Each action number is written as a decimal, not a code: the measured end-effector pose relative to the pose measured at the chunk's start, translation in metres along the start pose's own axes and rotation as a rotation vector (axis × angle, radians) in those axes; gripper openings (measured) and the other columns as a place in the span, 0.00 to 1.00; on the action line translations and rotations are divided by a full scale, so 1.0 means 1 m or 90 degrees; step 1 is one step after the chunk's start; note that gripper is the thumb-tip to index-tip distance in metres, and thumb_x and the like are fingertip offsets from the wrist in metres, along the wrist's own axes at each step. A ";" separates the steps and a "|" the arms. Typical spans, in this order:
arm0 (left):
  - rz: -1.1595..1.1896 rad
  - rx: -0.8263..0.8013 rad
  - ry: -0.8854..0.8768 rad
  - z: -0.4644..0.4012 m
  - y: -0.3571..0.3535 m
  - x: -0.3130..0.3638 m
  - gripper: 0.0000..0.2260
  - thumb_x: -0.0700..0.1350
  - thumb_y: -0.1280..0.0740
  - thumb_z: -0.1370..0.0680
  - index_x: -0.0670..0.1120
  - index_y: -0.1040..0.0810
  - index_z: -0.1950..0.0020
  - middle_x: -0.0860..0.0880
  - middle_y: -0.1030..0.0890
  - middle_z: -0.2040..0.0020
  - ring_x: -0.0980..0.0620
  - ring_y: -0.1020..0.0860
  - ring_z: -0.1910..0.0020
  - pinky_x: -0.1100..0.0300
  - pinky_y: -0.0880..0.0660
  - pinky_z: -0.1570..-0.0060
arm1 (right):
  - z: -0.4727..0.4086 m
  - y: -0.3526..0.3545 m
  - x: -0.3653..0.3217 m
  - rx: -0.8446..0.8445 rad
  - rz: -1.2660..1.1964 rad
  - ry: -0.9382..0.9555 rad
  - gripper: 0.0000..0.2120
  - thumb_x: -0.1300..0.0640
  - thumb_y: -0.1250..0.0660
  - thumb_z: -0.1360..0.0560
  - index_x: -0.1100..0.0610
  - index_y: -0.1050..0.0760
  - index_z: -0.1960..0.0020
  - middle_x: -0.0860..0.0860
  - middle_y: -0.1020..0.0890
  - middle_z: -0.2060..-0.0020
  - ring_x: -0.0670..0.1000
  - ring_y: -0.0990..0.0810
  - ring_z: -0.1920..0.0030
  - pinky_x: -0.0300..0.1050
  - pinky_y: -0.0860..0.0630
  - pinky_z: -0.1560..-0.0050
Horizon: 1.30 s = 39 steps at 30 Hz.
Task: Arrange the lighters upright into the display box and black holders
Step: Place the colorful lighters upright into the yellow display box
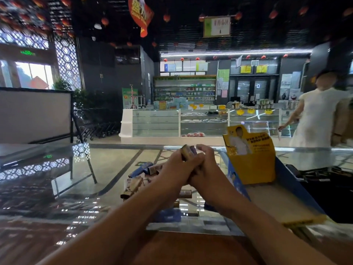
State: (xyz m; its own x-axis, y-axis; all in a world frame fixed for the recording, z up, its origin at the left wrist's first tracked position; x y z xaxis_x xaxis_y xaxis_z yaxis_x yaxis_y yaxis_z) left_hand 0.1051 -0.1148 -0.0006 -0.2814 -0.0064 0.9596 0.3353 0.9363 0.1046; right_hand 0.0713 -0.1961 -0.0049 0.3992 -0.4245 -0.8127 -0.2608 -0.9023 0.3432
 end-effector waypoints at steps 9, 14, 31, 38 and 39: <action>0.066 0.102 -0.059 -0.008 0.020 0.001 0.07 0.42 0.35 0.20 0.37 0.24 0.50 0.33 0.20 0.54 0.35 0.19 0.51 0.36 0.22 0.47 | -0.006 -0.008 -0.011 0.011 -0.003 0.044 0.36 0.70 0.29 0.27 0.47 0.49 0.36 0.50 0.18 0.54 0.45 0.16 0.58 0.41 0.19 0.56; 0.107 0.115 -0.045 -0.013 0.035 -0.006 0.07 0.42 0.37 0.20 0.39 0.24 0.48 0.37 0.18 0.57 0.38 0.18 0.58 0.48 0.19 0.62 | -0.004 -0.007 -0.014 -0.030 0.033 0.012 0.35 0.66 0.27 0.27 0.48 0.49 0.36 0.50 0.24 0.50 0.35 0.20 0.59 0.33 0.23 0.58; -0.066 0.127 -0.150 -0.003 0.042 0.005 0.06 0.40 0.38 0.21 0.40 0.25 0.56 0.45 0.24 0.66 0.52 0.27 0.69 0.53 0.29 0.66 | 0.038 0.013 -0.002 -0.340 0.694 -0.080 0.14 0.53 0.37 0.18 0.52 0.24 0.34 0.48 0.20 0.40 0.47 0.22 0.44 0.39 0.27 0.49; -0.134 0.143 -0.231 0.001 0.040 0.011 0.05 0.42 0.35 0.19 0.47 0.25 0.55 0.48 0.23 0.66 0.58 0.26 0.71 0.66 0.29 0.69 | 0.041 0.007 0.001 -0.314 0.614 -0.045 0.08 0.55 0.38 0.18 0.56 0.23 0.43 0.47 0.24 0.54 0.43 0.28 0.59 0.40 0.29 0.54; -0.144 0.144 -0.239 0.001 0.040 0.012 0.04 0.42 0.35 0.20 0.47 0.25 0.54 0.48 0.22 0.66 0.58 0.26 0.70 0.66 0.29 0.69 | 0.041 0.009 -0.003 -0.293 0.578 -0.027 0.06 0.55 0.39 0.18 0.53 0.24 0.44 0.45 0.27 0.57 0.41 0.30 0.62 0.35 0.31 0.58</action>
State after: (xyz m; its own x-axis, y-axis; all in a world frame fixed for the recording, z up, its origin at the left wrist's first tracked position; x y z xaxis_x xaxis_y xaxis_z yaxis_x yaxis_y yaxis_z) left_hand 0.1142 -0.0774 0.0151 -0.6429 -0.1299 0.7548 0.0369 0.9791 0.1999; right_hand 0.0313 -0.1998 -0.0187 0.1850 -0.9684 -0.1673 -0.0826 -0.1850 0.9793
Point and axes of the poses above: each hand's wrist, its own z-axis away from the middle knuckle, its own y-axis out of the back of the hand, x = y × z, the point moved 9 cm from there along -z, towards the middle knuckle
